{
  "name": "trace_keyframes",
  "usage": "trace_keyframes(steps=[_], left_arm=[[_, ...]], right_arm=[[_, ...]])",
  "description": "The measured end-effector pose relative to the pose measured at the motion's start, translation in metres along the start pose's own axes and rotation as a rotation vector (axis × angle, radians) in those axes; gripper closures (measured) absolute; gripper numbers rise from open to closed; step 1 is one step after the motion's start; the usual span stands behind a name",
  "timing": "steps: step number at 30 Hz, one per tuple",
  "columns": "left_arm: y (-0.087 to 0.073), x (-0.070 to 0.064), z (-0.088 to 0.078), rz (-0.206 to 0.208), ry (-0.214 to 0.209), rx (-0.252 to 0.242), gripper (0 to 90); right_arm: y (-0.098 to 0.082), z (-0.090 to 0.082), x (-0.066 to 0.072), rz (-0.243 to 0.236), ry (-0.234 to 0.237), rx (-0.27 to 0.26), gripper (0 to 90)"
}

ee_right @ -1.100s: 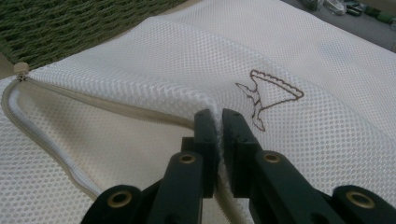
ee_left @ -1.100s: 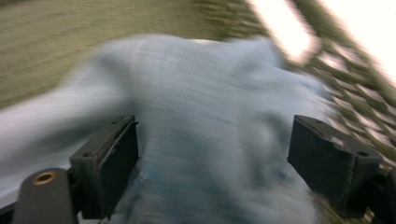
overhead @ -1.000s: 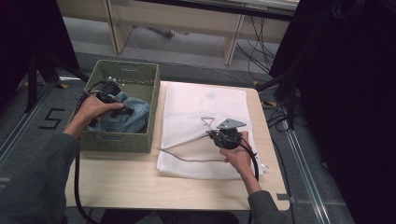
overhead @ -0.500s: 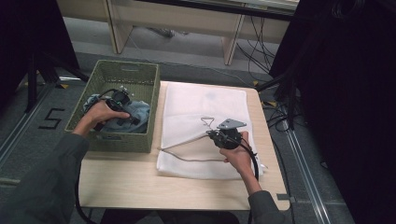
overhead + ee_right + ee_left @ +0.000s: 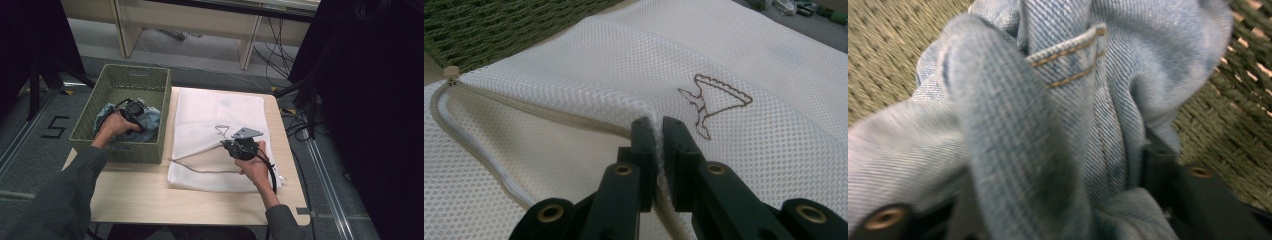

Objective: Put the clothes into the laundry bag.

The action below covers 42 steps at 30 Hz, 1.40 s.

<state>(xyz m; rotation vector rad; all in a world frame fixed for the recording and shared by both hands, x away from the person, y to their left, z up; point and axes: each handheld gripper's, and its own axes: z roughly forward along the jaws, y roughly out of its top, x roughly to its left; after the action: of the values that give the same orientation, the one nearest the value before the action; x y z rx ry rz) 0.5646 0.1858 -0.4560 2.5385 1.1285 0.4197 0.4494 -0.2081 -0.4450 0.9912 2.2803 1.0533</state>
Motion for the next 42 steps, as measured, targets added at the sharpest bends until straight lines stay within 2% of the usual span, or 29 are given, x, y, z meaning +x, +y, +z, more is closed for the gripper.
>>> trace_keyframes(steps=[1,2,4,8,9,10,11,13,16,21,22,23,26,27,28,31,37,39,42], left_arm=[[0.0,-0.002,0.0,-0.038,0.009,-0.035,57.6],[-0.001,-0.002,-0.002,-0.035,0.016,-0.045,62.7],[-0.002,-0.001,-0.006,-0.046,0.017,-0.068,63.7],[-0.002,0.005,-0.019,-0.104,0.026,-0.142,66.9],[-0.003,0.006,-0.024,-0.107,0.035,-0.16,67.7],[-0.002,0.007,-0.029,-0.118,0.034,-0.177,68.4],[-0.002,0.009,-0.035,-0.127,0.034,-0.196,69.0],[-0.003,0.012,-0.047,-0.156,0.031,-0.266,70.1],[-0.004,0.017,-0.068,-0.185,0.029,-0.313,71.3],[-0.006,0.022,-0.111,-0.188,0.004,-0.363,72.0],[-0.007,0.023,-0.118,-0.174,0.006,-0.372,72.0],[-0.007,0.022,-0.125,-0.166,0.006,-0.381,72.0],[-0.011,0.024,-0.143,-0.177,-0.003,-0.429,72.1],[-0.013,0.024,-0.149,-0.177,-0.015,-0.447,72.1],[-0.013,0.023,-0.154,-0.185,-0.024,-0.472,72.2],[-0.015,0.018,-0.17,-0.195,-0.038,-0.528,72.2],[-0.018,0.003,-0.203,-0.15,-0.065,-0.56,72.2],[-0.02,-0.003,-0.214,-0.138,-0.081,-0.571,72.1],[-0.022,-0.011,-0.229,-0.115,-0.114,-0.594,72.1]], right_arm=[[-0.001,0.0,-0.001,-0.017,-0.001,-0.003,84.8],[0.0,-0.001,0.0,0.006,0.0,-0.004,84.9],[0.0,0.0,-0.002,-0.008,-0.003,-0.006,84.9],[0.0,0.0,-0.003,-0.022,0.005,-0.006,84.9],[0.0,-0.001,-0.004,-0.028,-0.006,-0.004,84.9],[0.0,0.0,-0.001,0.002,-0.003,-0.019,85.0],[0.0,0.0,-0.003,-0.004,-0.002,-0.016,85.0],[0.0,0.0,-0.003,-0.007,-0.003,-0.018,85.0],[0.001,-0.001,-0.003,-0.003,-0.004,-0.023,85.2],[0.0,-0.001,-0.003,-0.001,-0.005,-0.023,85.3],[0.001,-0.002,-0.004,-0.001,0.0,-0.013,85.4],[0.001,-0.001,-0.004,-0.004,-0.004,-0.026,85.4],[0.001,-0.003,-0.004,-0.007,0.0,-0.012,85.4],[0.001,-0.002,-0.003,0.015,-0.004,-0.028,85.4],[0.002,-0.003,-0.004,0.011,-0.002,-0.026,85.5],[0.002,-0.004,-0.005,0.003,-0.005,-0.027,85.5],[0.002,-0.004,-0.005,0.002,-0.008,-0.03,85.6],[0.003,-0.006,-0.004,0.016,-0.004,-0.025,85.6],[0.003,-0.006,-0.005,0.01,-0.007,-0.028,85.6]])
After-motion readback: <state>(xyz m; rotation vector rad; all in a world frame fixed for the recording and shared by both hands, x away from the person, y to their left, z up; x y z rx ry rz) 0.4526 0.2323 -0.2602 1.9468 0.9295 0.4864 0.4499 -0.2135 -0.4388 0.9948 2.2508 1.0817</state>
